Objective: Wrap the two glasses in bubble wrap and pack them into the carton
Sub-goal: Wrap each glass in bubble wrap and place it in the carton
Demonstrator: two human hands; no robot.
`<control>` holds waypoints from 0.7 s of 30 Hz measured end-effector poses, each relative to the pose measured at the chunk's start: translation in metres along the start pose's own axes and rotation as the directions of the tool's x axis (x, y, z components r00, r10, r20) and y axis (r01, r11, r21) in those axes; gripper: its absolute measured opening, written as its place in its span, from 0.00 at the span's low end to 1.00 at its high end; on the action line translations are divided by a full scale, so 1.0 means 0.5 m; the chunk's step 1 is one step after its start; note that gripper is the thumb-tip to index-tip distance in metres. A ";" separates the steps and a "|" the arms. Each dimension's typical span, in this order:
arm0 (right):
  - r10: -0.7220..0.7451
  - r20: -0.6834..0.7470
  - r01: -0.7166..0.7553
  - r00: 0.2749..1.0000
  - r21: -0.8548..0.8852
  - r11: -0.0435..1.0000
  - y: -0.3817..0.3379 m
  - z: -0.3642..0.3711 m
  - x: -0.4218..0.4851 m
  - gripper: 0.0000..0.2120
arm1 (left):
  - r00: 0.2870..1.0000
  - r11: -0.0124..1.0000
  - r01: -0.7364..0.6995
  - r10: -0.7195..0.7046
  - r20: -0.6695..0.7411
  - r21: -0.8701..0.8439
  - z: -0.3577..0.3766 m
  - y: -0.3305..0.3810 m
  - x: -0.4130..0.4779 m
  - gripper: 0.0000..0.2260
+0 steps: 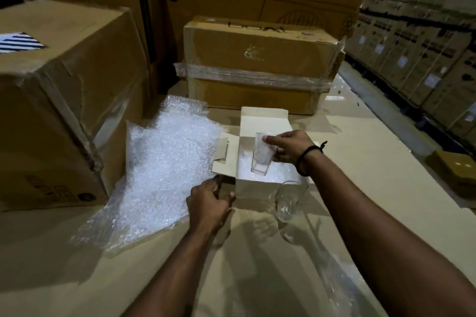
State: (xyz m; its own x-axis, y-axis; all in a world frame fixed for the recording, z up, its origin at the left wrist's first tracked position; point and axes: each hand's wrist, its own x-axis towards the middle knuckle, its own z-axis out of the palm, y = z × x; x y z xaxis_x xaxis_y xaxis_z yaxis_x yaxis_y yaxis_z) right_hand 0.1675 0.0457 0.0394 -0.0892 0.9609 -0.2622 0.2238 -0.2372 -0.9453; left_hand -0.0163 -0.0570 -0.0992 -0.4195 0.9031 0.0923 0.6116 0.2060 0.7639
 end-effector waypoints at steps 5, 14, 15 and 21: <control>0.214 0.079 -0.194 0.974 -0.209 0.959 0.030 0.010 0.103 0.24 | 0.991 0.970 -0.131 0.135 -0.005 0.205 0.027 -0.011 -0.003 0.23; 0.307 0.141 -0.250 0.941 -0.322 0.913 0.077 0.058 0.165 0.20 | 0.987 0.917 -0.157 0.153 0.038 0.368 0.032 -0.005 -0.005 0.18; 0.290 0.133 -0.227 0.948 -0.358 0.906 0.078 0.058 0.170 0.20 | 0.988 0.915 -0.154 0.151 0.038 0.374 0.032 -0.003 -0.006 0.18; 0.132 0.075 -0.061 0.988 -0.602 0.796 0.058 0.030 0.163 0.26 | 0.986 0.958 -0.157 0.168 -0.026 0.242 0.029 0.002 -0.008 0.17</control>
State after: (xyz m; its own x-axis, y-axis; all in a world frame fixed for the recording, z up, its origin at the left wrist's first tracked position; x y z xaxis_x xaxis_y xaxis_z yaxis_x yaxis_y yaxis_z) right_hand 0.1522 0.1150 -0.0122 -0.1309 0.9079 -0.3983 0.7678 -0.1613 -0.6200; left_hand -0.0044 -0.0551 -0.1083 -0.3281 0.9148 0.2355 0.8137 0.1470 0.5624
